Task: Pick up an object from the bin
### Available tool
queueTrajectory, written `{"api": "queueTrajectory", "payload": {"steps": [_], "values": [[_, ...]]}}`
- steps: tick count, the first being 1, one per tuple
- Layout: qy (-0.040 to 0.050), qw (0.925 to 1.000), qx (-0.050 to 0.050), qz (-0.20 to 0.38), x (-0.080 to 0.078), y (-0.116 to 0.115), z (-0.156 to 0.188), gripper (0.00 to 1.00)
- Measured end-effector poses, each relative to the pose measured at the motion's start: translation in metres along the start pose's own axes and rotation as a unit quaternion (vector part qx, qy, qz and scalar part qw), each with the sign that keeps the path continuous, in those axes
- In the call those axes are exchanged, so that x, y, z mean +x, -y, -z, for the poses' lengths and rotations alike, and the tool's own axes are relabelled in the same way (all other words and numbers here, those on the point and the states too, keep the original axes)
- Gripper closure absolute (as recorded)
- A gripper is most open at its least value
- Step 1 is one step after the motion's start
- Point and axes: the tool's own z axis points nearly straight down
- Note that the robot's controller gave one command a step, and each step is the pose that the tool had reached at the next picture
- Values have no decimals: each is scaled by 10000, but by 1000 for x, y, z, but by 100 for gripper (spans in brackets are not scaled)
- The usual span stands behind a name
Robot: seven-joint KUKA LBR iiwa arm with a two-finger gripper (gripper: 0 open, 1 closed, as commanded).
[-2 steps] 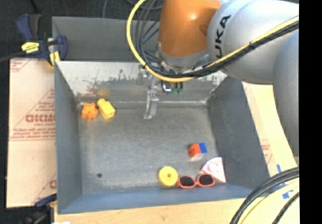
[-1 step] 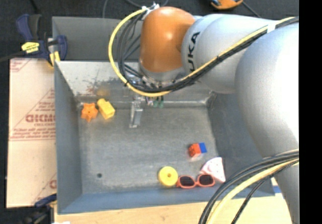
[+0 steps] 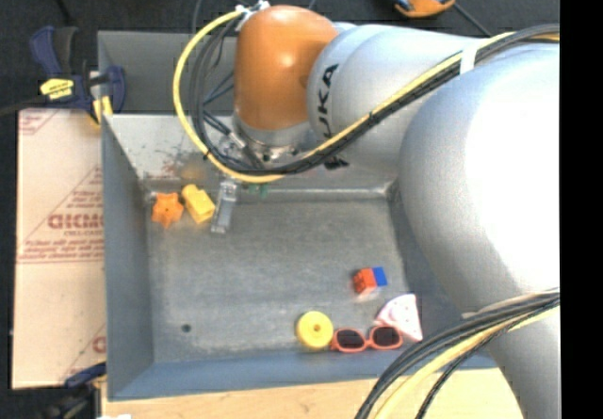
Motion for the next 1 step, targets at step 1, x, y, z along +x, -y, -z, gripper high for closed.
{"api": "queueTrajectory", "payload": {"steps": [1], "values": [[15, 9997, -8, -230, -3, -6, 3, 0]]}}
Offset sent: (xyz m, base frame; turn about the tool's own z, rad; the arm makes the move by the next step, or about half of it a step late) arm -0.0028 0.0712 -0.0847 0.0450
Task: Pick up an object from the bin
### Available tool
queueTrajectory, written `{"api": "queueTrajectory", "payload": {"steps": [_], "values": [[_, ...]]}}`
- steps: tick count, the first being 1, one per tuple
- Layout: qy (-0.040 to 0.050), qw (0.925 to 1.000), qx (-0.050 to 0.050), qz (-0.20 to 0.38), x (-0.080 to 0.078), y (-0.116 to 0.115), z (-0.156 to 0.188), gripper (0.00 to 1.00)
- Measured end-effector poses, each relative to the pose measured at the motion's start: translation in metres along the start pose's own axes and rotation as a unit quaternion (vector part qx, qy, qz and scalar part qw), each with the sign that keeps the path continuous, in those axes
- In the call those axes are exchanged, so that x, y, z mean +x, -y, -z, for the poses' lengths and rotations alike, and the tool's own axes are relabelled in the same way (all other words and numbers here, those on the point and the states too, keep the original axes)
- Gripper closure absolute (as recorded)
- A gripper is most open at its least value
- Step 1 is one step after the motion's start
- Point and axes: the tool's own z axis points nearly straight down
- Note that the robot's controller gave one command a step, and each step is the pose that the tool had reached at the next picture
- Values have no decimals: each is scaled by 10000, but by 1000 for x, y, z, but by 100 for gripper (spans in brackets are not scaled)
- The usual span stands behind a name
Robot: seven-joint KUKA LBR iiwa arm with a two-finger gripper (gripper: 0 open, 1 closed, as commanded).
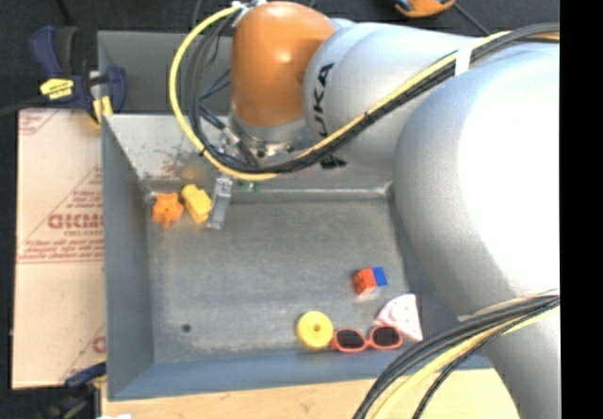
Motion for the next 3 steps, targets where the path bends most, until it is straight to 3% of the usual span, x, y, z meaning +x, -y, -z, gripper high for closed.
{"api": "queueTrajectory", "payload": {"steps": [1, 2, 3], "values": [[18, 10000, -4, 5, 17, -60, -83, 0], [1, 10000, -2, -56, 16, -67, -87, 100], [1, 10000, -2, -56, 16, -67, -87, 100]]}}
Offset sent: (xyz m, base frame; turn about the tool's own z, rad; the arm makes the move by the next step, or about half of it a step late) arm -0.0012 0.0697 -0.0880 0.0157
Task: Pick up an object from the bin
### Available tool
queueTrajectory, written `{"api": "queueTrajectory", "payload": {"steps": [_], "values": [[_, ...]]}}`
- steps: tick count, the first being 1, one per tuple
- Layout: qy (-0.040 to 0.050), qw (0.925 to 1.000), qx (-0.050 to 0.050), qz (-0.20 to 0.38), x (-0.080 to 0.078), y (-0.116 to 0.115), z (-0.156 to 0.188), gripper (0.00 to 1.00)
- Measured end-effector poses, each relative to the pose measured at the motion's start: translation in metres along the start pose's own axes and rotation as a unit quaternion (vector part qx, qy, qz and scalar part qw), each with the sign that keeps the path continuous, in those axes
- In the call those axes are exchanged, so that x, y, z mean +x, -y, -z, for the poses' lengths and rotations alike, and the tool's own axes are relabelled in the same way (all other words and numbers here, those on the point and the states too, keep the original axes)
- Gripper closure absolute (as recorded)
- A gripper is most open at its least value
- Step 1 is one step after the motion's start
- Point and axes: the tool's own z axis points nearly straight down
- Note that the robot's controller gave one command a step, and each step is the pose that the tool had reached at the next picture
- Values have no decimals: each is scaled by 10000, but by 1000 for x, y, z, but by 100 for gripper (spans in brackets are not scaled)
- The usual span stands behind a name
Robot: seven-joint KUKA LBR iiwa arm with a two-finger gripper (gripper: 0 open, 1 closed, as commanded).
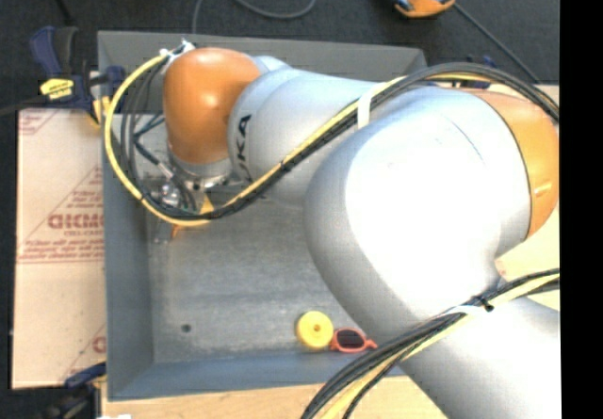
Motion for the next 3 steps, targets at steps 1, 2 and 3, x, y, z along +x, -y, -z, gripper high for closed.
{"api": "queueTrajectory", "payload": {"steps": [1, 2, 3], "values": [[-7, 10000, 5, 0, 0, 0, 2, 100], [-11, 10000, 8, -1, 0, 1, 11, 100], [-34, 10000, 21, -3, 1, 1, 24, 100]]}}
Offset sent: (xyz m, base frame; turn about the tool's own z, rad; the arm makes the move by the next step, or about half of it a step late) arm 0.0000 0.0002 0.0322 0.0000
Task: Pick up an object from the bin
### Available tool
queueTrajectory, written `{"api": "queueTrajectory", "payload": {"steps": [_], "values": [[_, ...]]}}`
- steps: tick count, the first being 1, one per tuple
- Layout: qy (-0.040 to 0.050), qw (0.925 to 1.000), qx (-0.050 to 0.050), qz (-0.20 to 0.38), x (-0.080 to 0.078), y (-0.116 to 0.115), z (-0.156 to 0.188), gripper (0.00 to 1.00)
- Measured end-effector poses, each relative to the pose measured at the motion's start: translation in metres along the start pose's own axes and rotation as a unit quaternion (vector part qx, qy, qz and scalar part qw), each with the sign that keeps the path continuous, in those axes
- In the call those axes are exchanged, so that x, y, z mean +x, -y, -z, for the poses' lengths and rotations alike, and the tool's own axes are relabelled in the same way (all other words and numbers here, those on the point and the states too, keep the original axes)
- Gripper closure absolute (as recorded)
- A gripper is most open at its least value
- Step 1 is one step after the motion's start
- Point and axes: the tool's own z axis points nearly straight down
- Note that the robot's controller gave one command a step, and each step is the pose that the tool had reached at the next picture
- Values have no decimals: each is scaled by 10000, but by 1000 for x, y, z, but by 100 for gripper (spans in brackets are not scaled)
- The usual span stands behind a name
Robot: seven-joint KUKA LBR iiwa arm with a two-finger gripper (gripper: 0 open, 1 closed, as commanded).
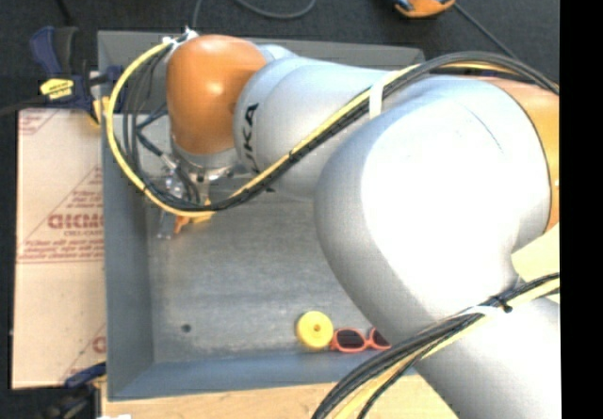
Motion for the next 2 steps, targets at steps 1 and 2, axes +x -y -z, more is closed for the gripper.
{"api": "queueTrajectory", "payload": {"steps": [1, 2], "values": [[9, 10000, -9, -1, -1, 0, 22, 100], [53, 10000, -37, 1, -3, -2, 33, 100]]}}
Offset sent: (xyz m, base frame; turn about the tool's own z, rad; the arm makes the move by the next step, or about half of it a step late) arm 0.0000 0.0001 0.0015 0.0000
